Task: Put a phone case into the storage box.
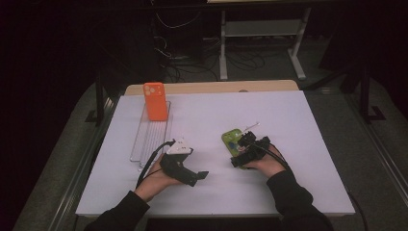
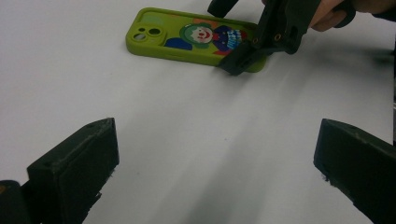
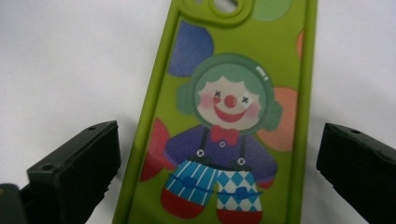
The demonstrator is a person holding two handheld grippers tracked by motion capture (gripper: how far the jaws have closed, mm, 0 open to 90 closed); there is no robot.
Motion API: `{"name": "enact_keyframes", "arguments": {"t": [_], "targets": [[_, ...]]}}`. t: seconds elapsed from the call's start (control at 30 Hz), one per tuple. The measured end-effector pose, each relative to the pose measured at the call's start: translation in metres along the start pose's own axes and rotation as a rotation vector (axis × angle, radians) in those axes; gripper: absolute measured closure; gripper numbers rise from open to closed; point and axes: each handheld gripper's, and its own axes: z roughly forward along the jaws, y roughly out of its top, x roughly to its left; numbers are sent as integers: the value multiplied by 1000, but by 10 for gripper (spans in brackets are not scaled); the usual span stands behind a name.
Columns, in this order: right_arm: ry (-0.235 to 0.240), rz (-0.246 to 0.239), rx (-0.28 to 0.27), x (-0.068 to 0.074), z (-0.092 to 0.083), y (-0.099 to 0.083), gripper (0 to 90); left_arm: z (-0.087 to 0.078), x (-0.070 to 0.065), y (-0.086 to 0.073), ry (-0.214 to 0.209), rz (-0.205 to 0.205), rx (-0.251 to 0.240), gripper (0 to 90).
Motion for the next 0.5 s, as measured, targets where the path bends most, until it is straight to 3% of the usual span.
{"name": "enact_keyframes", "arguments": {"t": [0.1,0.17,0.2,0.27,0.37,0.5], "targets": [[13,13,14,0,1,0,0,0,0,0,0,3,2,0],[14,25,19,-1,1,0,0,0,-1,0,1,-15,2,0],[16,34,19,-1,2,0,0,0,0,0,0,7,2,0],[21,38,22,-2,2,-1,0,0,0,0,1,5,3,0],[17,48,26,-2,2,0,0,0,-2,0,2,-20,0,0],[15,62,38,-1,1,0,3,0,0,0,2,6,4,0]]}}
